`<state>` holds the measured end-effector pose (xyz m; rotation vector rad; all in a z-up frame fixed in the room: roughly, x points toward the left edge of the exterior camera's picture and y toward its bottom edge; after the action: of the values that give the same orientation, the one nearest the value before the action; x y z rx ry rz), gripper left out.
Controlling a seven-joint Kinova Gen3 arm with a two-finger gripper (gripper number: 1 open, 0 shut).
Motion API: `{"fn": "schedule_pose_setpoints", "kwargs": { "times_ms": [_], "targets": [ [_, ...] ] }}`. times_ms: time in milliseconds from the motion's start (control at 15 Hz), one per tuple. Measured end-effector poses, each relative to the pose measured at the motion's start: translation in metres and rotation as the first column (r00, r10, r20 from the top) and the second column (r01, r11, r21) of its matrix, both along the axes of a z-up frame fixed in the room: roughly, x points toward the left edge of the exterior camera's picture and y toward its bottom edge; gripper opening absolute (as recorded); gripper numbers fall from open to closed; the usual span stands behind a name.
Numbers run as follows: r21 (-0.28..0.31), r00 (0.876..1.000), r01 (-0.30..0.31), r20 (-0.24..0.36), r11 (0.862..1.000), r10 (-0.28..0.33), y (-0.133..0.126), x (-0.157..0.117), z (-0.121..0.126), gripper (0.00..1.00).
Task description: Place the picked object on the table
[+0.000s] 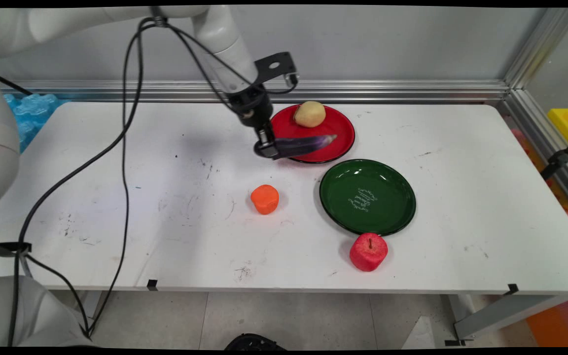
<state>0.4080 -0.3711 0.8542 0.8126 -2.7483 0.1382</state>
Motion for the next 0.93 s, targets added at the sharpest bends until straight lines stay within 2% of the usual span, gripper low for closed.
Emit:
{"fn": "schedule_pose_setpoints", "kwargs": {
  "times_ms": [400, 933],
  "targets": [
    [0.019, 0.999, 0.018, 0.049, 1.000, -0.019, 0.039, 0.021, -0.006, 0.00],
    [-0.001, 0.996, 0.062, 0.067, 0.998, -0.062, 0.044, 0.039, -0.035, 0.00]
  ]
}}
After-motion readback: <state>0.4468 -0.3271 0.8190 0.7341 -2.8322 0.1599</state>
